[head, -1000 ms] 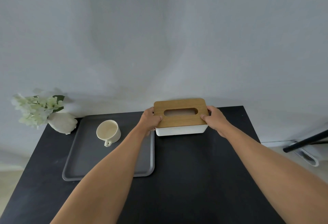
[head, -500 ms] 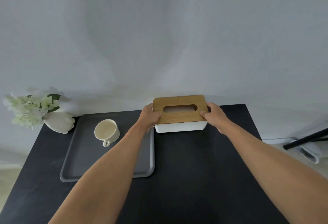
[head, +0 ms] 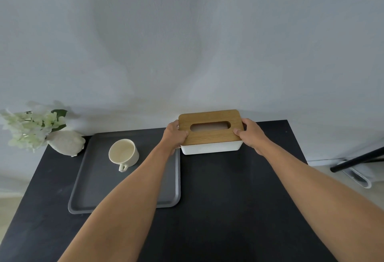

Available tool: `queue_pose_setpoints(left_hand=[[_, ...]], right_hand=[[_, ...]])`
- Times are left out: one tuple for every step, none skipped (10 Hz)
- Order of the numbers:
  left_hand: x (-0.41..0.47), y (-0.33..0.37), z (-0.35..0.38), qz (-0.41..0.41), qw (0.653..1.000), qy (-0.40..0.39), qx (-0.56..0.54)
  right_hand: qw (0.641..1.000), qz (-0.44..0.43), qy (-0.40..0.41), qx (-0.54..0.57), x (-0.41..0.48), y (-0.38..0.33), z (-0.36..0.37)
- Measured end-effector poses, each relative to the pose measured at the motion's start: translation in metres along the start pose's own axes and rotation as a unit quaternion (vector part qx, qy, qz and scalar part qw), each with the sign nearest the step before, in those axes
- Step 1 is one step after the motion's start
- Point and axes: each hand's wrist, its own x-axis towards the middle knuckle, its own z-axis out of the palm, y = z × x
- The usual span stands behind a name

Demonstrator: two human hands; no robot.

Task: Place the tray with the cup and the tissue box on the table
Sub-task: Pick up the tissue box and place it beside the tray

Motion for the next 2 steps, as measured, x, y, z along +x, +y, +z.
queue_pose_setpoints(left_hand=[[-0.003, 0.0, 0.001, 0.003, 1.0, 0.003, 0.014], [-0.012, 0.001, 0.002, 0.027, 0.996, 0.038, 0.081]], right_hand=[[1.0, -0.001, -0.011, -0.028, -0.002, -0.001, 0.0], [0.998, -0.02, 0.005, -0.059, -0.013, -0.008, -0.001]])
